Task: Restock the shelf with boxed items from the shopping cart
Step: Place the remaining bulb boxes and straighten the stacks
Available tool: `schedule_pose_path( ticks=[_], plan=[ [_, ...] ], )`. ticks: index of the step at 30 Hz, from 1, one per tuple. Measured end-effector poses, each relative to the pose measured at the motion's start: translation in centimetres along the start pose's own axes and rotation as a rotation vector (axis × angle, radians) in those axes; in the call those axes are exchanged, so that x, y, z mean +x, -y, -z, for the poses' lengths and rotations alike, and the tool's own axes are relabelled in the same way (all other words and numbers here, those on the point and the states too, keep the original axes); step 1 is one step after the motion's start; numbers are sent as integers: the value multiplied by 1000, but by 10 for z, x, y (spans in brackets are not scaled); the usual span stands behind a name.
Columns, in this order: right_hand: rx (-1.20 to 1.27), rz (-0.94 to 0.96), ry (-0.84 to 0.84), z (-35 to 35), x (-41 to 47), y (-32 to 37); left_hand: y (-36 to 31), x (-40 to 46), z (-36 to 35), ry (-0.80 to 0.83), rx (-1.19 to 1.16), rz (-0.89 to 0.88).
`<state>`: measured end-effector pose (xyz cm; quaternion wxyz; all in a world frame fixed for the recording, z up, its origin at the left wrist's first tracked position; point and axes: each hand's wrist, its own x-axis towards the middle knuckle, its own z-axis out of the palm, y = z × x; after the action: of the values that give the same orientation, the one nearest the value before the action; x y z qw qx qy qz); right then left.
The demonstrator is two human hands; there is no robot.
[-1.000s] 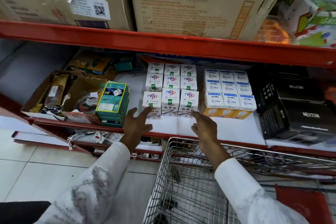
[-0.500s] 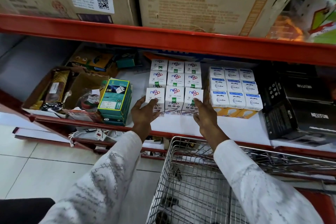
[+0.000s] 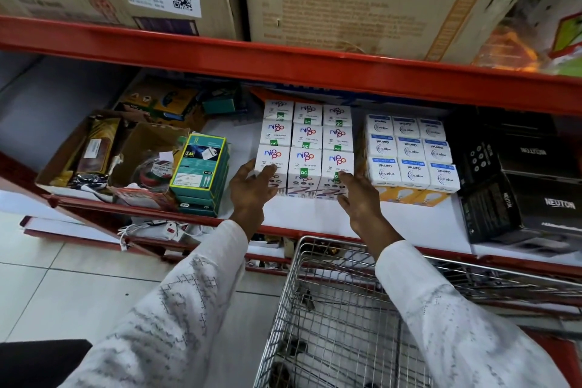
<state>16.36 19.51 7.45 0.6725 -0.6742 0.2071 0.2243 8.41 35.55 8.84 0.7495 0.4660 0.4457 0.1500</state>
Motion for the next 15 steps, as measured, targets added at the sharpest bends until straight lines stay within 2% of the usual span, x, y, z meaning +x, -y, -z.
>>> schedule_pose_path(
  ticks=[15],
  plan=[
    [-48,-12,101,4,-7,11,4,7,-2,7,49,-12]
  ],
)
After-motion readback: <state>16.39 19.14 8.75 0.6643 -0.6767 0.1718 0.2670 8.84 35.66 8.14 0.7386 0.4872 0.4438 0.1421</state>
